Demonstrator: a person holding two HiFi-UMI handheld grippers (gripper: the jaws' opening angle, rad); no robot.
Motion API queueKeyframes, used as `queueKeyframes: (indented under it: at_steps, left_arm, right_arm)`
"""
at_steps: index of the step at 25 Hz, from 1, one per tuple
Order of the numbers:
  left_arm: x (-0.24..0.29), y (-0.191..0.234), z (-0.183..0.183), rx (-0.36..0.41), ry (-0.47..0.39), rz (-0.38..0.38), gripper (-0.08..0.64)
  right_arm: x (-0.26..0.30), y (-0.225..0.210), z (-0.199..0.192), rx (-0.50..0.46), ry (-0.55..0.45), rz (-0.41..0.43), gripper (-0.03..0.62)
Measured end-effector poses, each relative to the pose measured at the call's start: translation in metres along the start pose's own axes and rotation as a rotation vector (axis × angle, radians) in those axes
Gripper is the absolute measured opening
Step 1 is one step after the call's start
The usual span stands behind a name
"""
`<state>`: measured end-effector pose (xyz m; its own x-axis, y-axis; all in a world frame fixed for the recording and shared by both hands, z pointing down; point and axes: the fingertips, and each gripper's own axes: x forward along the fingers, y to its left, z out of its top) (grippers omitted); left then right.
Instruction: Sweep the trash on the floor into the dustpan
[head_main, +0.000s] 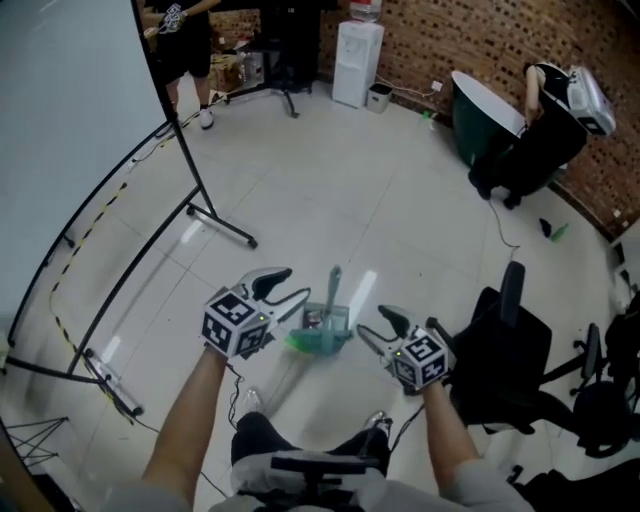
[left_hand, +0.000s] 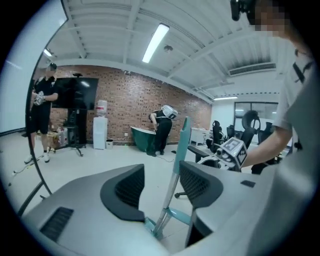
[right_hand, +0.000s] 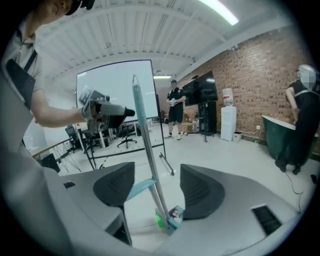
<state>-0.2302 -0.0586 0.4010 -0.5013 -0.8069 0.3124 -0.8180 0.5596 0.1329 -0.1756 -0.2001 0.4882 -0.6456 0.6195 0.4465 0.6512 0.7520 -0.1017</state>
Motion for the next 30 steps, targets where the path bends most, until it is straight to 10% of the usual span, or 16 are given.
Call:
queueKeyframes:
  at_steps: [3, 8, 30]
  left_arm:
    - [-0.015, -0.008, 0.008, -0.012, -0.025, 0.074, 0.087]
    - [-0.028, -0.036, 0.02, -0.031, -0.048, 0.092, 0.013]
    - [-0.026, -0.087, 0.021, -0.041, -0.063, 0.005, 0.007]
  right_arm:
    - [-0.026, 0.012, 0.049, 0.023, -0.13, -0.076, 0.111]
    - [-0.052, 0.04, 0.1, 0.076, -0.235, -0.115, 0.0]
    - [-0.069, 0.086, 0.147, 0.075, -0.334, -0.041, 0.0]
